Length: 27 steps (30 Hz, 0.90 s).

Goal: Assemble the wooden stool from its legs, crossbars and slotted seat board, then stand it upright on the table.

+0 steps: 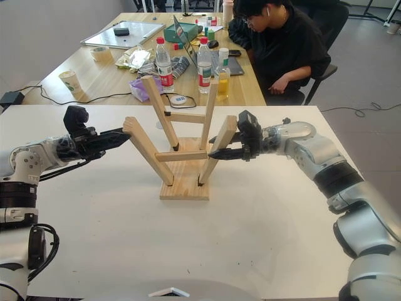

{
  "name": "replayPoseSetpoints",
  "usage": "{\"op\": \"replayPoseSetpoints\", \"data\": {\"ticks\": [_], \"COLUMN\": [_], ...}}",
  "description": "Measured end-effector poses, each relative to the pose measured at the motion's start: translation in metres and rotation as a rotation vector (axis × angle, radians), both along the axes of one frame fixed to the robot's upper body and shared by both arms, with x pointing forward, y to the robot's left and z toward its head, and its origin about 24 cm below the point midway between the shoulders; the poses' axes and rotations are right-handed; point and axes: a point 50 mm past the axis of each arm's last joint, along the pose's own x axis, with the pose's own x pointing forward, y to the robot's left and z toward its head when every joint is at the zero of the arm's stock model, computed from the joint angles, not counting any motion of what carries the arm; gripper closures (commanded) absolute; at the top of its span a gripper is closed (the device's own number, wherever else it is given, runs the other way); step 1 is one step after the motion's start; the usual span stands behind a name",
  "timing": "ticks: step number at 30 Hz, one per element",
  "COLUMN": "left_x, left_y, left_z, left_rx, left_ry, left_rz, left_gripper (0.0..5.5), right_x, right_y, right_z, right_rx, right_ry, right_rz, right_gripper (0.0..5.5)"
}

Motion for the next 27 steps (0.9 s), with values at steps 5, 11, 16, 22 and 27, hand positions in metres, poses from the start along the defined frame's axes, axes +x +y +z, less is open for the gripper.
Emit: {"op": "replayPoseSetpoints", "data": {"ticks": [5, 11, 16, 22, 27], "left_x": [0.002, 0.002, 0.002, 0.002, -0.007], "left_y": [0.001, 0.001, 0.001, 0.001, -0.002], "left_z": [0.001, 0.001, 0.001, 0.0, -0.006], "left_rx": [-0.017, -0.016, -0.017, -0.019, 0.01], "left_ry": [0.004, 0.003, 0.004, 0.009, 0.006], "left_rz": [-0.007, -0.006, -0.006, -0.006, -0.026], "left_gripper": [1.26, 1.26, 1.26, 1.26, 1.26], "right_x": [-0.005, -0.005, -0.004, -0.002, 0.002], "right_y": [-0.007, -0.007, -0.005, -0.003, 0.006], "right_z": [0.004, 0.004, 0.004, 0.005, 0.011], "right_rx": [-0.002, -0.003, -0.001, -0.008, -0.045], "right_ry": [-0.001, -0.001, 0.0, 0.003, 0.006], "right_rz": [0.01, 0.01, 0.005, 0.004, 0.028], "right_gripper": [3.45, 3.45, 3.45, 3.45, 3.45]}}
